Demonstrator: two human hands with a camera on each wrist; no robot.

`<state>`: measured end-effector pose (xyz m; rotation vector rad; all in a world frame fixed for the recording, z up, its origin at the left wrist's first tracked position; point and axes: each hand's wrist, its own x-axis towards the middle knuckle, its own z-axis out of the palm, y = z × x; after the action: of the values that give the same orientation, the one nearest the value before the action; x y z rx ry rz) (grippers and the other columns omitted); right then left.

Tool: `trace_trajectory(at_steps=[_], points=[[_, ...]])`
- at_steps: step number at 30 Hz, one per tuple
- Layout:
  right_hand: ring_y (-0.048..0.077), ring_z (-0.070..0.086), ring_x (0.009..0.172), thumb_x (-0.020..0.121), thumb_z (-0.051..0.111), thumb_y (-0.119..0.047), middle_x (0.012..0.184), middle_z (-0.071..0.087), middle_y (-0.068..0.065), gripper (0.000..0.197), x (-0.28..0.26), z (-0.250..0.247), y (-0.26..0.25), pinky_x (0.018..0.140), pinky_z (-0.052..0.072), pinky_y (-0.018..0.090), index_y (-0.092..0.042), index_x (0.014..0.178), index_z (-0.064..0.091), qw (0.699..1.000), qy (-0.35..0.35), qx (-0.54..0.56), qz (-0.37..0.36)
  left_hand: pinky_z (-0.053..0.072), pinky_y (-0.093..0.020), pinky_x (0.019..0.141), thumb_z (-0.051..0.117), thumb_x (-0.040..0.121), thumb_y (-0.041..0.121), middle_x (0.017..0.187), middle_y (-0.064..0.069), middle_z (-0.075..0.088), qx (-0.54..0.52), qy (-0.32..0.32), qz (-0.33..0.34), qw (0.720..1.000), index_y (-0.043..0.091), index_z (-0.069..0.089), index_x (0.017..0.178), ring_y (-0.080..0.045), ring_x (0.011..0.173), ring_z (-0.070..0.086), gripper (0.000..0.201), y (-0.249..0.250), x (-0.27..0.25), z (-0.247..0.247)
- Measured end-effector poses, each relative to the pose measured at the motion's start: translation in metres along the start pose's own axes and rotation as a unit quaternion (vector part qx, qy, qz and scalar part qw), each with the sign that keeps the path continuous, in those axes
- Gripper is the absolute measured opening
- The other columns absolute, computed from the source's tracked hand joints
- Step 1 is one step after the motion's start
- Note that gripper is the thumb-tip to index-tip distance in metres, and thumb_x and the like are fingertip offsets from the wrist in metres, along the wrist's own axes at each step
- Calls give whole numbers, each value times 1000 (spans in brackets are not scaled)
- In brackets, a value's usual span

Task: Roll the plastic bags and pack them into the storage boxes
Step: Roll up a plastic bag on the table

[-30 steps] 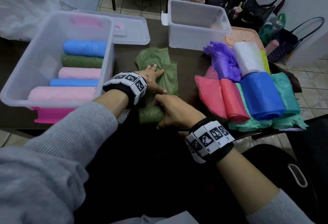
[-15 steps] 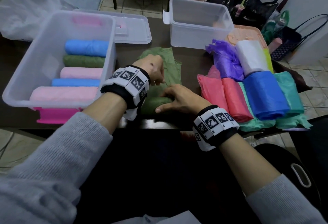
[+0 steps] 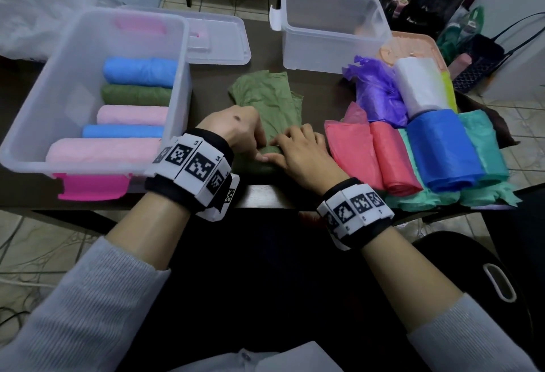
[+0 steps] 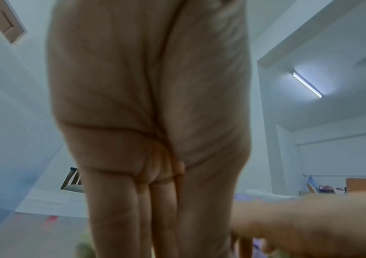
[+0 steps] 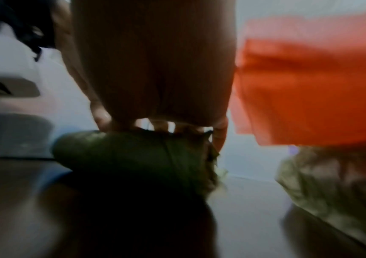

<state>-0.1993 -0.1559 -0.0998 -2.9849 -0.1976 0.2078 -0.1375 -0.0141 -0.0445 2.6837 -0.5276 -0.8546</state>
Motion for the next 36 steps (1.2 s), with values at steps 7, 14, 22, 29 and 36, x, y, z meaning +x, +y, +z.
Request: trace_trajectory(at_steps=[7, 14, 22, 29, 36], points=[[36, 58, 96, 79, 49, -12, 105, 58, 18, 35, -33, 20, -27, 84, 49, 43, -1, 111, 59, 988, 154, -31, 6, 45, -27, 88, 69, 83, 12, 122, -5, 63, 27, 19, 14, 999, 23, 63, 122, -23, 111, 57, 41, 3, 7, 9], [29, 32, 131, 84, 51, -8, 139, 36, 12, 63, -16, 1, -20, 112, 23, 38, -9, 142, 28, 1000, -6, -9, 16, 48, -31, 86, 43, 88, 7, 116, -7, 64, 55, -30, 30, 998, 20, 65, 116, -26, 98, 58, 38, 5, 14, 6], [31, 35, 128, 88, 58, -17, 137, 39, 12, 52, 16, -12, -13, 101, 34, 43, -8, 135, 36, 994, -100, -4, 51, 43, -42, 97, 48, 91, 6, 126, -16, 54, -55, 121, 13, 991, 7, 42, 125, -33, 113, 53, 35, 3, 22, 12], [31, 31, 128, 82, 60, -17, 137, 37, 12, 61, 29, -21, -10, 103, 32, 44, -9, 137, 35, 988, -134, 27, 77, 52, -37, 85, 59, 78, 14, 110, -14, 64, -31, 95, 42, 994, 11, 60, 115, -31, 99, 61, 37, 6, 13, 22], [31, 37, 124, 78, 65, -24, 130, 46, 12, 55, 26, -21, -9, 99, 33, 42, -9, 125, 42, 991, -107, 31, 74, 52, -38, 88, 84, 65, 18, 113, -10, 65, 16, 61, 40, 997, 17, 63, 119, -27, 102, 61, 58, 3, 20, 20]])
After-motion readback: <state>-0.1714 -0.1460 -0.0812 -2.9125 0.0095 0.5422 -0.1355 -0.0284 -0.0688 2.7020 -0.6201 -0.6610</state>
